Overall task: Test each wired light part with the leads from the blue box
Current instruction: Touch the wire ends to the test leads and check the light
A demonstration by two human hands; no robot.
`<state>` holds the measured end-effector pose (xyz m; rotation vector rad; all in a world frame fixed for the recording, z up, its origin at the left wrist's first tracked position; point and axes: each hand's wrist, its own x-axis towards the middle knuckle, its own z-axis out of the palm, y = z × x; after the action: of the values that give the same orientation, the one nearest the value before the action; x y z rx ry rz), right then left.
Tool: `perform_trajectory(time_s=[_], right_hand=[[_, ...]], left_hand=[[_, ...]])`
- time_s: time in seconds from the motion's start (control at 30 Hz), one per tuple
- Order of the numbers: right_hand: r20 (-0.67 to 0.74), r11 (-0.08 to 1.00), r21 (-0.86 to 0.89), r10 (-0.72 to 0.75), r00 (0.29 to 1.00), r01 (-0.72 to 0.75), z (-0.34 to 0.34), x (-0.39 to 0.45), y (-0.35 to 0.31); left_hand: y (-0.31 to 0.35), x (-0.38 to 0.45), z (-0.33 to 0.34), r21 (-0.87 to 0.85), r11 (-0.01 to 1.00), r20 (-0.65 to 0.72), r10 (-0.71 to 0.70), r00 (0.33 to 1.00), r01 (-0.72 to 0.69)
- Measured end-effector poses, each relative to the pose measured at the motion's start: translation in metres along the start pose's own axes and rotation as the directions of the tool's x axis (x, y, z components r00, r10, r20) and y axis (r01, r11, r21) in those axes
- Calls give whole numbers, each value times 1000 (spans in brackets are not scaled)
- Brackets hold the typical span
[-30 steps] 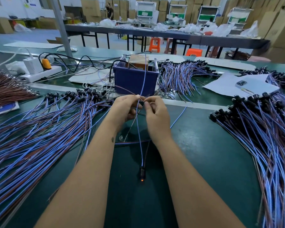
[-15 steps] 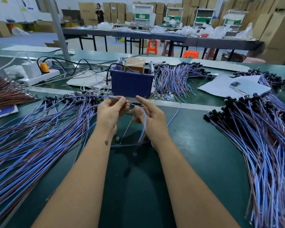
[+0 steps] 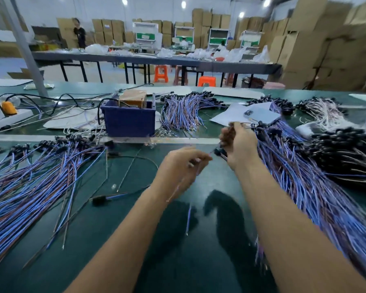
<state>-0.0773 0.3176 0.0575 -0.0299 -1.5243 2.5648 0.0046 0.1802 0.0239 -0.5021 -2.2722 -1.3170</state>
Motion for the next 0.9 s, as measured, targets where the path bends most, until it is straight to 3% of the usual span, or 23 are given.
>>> perform_trajectory(time_s=[0.07,0.13,0.2,0.23,0.3,0.33,0.47,0.57,0.67,0.7,0.77,0.83,0.9], right_hand=[[-66,974,-220,-68,995,52,-20,9,-23],[-99,818,-572,-145,985,63,-44,17,-41],[-99,474,-880,-195,976,6,-68,20,-52],[-116,298,-953,-203,972,-52,-77,17,-54],[-148,2,-988,-256,955,-153,-91,14,-48],[-143,-71,-983,-301,943,-172,-94,11,-42],[15,-111,-993,-411,911,-34,-78,2,-13],[159,-153,-982,-380,911,108,-41,-7,17],[263,-150,-960,-198,944,236,4,-17,51],[255,-90,-965,-109,961,246,19,-20,63],[186,35,-982,11,983,185,45,-27,86],[145,30,-989,-9,989,145,61,-33,104],[124,16,-992,-68,990,125,66,-32,113]], left_hand=[[10,-3,25,150,983,182,76,980,-104],[16,-6,44,220,967,307,61,950,-133],[18,-10,57,220,971,352,8,936,-90],[17,-12,61,229,971,357,-14,934,-73],[12,-17,63,272,961,341,-46,939,-51],[7,-17,60,295,955,306,-70,949,-25],[-15,-10,33,408,901,-1,-161,987,148],[-40,-10,-1,674,654,-222,-267,938,345],[-58,-18,-28,715,472,-320,-435,842,516],[-61,-19,-32,708,462,-320,-464,826,534],[-62,-17,-31,719,501,-266,-441,857,481],[-61,-17,-27,731,565,-187,-375,908,384],[-56,-18,-30,650,660,-149,-375,915,376]])
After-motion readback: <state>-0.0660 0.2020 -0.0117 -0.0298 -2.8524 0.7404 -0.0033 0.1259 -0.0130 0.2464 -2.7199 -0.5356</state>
